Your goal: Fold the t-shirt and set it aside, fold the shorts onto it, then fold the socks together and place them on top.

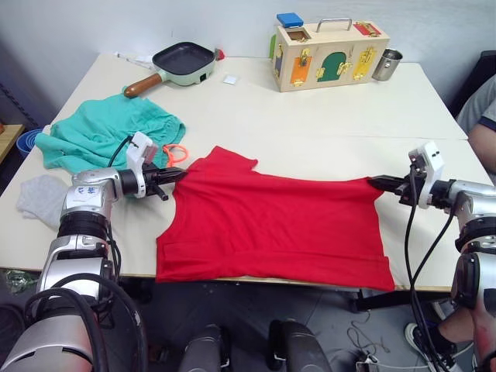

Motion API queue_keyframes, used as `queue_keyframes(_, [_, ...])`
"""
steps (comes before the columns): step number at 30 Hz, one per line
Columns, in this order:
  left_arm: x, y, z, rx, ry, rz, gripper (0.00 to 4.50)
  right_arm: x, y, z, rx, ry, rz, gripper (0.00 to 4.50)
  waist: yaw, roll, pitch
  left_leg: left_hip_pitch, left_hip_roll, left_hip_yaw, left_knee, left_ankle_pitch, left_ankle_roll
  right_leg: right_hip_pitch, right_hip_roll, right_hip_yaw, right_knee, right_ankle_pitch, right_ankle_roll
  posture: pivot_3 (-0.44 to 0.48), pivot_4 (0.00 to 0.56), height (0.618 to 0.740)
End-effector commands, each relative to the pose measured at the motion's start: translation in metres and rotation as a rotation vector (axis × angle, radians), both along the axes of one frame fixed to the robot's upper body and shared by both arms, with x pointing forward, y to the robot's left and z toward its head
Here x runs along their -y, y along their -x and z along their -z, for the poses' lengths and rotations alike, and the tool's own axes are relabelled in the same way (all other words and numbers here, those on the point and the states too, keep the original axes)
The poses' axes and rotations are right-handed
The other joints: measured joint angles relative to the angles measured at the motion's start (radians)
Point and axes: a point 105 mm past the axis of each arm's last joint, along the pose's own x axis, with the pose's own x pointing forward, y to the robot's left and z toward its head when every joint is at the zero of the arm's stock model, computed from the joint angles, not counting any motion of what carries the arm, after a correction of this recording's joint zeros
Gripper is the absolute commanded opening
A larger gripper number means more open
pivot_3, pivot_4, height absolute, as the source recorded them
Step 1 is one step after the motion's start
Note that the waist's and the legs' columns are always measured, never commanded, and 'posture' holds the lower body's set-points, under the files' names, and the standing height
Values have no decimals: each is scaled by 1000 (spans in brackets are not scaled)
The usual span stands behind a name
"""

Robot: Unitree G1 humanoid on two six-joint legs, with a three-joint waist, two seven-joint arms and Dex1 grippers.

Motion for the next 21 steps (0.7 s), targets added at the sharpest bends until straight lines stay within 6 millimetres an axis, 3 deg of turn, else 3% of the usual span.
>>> queue_keyframes(1, [-5,0,-10,47,-40,-5,29,10,4,-9,52,30,5,0,0,0,0,0,0,0,0,0,0,0,0,0,0,0,0,0,150,740])
queue_keyframes(13, [-10,5,10,18,-116,-24,29,8,20,29,-2,76,-42,0,0,0,0,0,0,0,1,0,0,0,0,0,1,0,0,0,150,740])
queue_keyframes(18, [-9,5,5,20,-67,-31,29,6,18,26,31,30,-27,0,0,0,0,1,0,0,2,0,0,1,-1,0,2,0,0,0,150,740])
queue_keyframes(19, [-9,5,3,19,-57,-33,448,3,20,23,21,-2,-51,0,0,0,0,1,0,0,2,0,0,1,-1,0,3,0,0,0,150,740])
queue_keyframes(21, [-8,8,-2,4,-36,-13,903,2,23,15,57,-7,-91,668,1,0,0,1,0,0,2,0,0,1,-1,1,3,0,0,0,150,740])
